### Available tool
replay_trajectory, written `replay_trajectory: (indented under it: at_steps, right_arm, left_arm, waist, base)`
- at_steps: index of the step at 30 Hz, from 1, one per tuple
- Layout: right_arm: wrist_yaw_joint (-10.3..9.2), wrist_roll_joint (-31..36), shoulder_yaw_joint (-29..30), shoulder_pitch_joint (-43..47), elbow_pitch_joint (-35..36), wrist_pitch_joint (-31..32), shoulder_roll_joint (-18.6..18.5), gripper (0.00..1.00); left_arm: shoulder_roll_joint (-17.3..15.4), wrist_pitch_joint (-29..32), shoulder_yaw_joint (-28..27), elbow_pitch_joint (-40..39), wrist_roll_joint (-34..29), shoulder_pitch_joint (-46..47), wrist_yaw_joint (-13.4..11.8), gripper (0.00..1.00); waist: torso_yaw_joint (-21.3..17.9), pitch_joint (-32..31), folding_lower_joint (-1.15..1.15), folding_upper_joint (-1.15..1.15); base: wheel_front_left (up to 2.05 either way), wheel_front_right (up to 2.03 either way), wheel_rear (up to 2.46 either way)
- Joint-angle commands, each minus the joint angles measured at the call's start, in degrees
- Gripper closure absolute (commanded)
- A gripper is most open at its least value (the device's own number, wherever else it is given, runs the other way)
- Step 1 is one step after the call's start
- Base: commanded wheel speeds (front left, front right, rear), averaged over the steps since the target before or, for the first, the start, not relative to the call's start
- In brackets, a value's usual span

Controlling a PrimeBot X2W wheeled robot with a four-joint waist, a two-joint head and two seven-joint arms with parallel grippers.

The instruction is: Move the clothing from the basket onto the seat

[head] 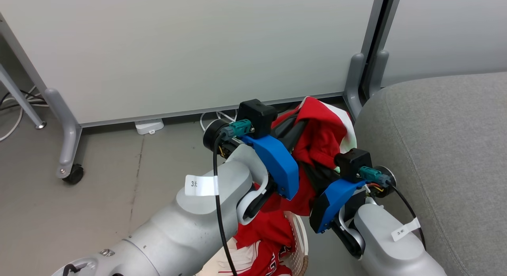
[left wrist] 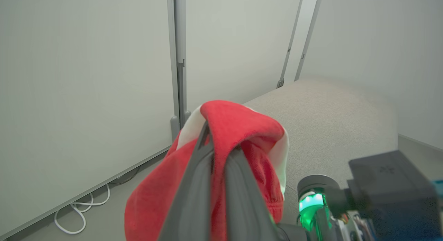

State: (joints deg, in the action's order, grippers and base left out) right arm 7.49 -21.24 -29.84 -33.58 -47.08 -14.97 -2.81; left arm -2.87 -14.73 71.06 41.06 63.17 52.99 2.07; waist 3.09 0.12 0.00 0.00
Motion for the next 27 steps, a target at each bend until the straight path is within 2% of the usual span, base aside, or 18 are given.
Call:
replay_trajectory:
  at_steps: [1,12,13,14,15,16,17,27]
  right_arm:
    - [0.01,0.33,0.39,-0.26,0.64,-0.29,-0.14,1.00]
    - [0.01,1.95,1.08,1.08,1.57,-0.30,-0.14,1.00]
    - [0.01,1.96,0.99,1.11,1.55,-0.30,-0.14,1.00]
    - [0.01,1.95,0.92,1.10,1.55,-0.30,-0.14,1.00]
    - [0.01,1.97,0.85,1.08,1.52,-0.30,-0.14,1.00]
    - [0.01,2.02,0.80,1.07,1.45,-0.30,-0.14,1.00]
    - [0.01,2.09,0.74,1.17,1.31,-0.30,-0.14,1.00]
    - [0.01,2.38,0.62,1.32,0.68,-0.31,-0.14,1.00]
  left_arm:
    - [-0.04,-0.28,0.14,0.44,0.36,0.74,-0.03,1.00]
    - [-0.03,-0.50,0.22,1.17,0.68,0.67,0.01,1.00]
    - [-0.03,-0.52,0.14,1.24,0.66,0.65,-0.03,0.97]
    - [-0.03,-0.53,0.05,1.32,0.63,0.64,-0.07,0.82]
    - [-0.03,-0.53,-0.02,1.37,0.65,0.61,-0.04,0.53]
    - [-0.03,-0.50,-0.02,1.43,0.77,0.52,0.12,0.10]
    - [-0.04,-0.51,0.00,1.50,0.83,0.45,0.21,0.00]
    - [-0.03,-0.54,-1.09,1.43,-0.48,-0.04,0.15,0.00]
  waist:
    - [-0.24,-0.04,0.00,0.00]
    - [-0.87,-0.27,0.00,0.00]
    - [-0.94,-0.29,0.00,0.00]
    - [-1.01,-0.30,0.00,0.00]
    - [-1.06,-0.31,0.00,0.00]
    - [-1.11,-0.35,0.00,0.00]
    - [-1.15,-0.42,0.00,0.00]
    - [-1.37,-0.63,0.00,0.00]
  base:
    - [0.00,0.00,0.00]
    - [0.00,0.00,0.00]
    - [0.00,0.00,0.00]
    - [0.00,0.00,0.00]
    - [0.00,0.00,0.00]
    - [0.00,0.00,0.00]
    - [0.00,0.00,0.00]
    - [0.00,0.00,0.00]
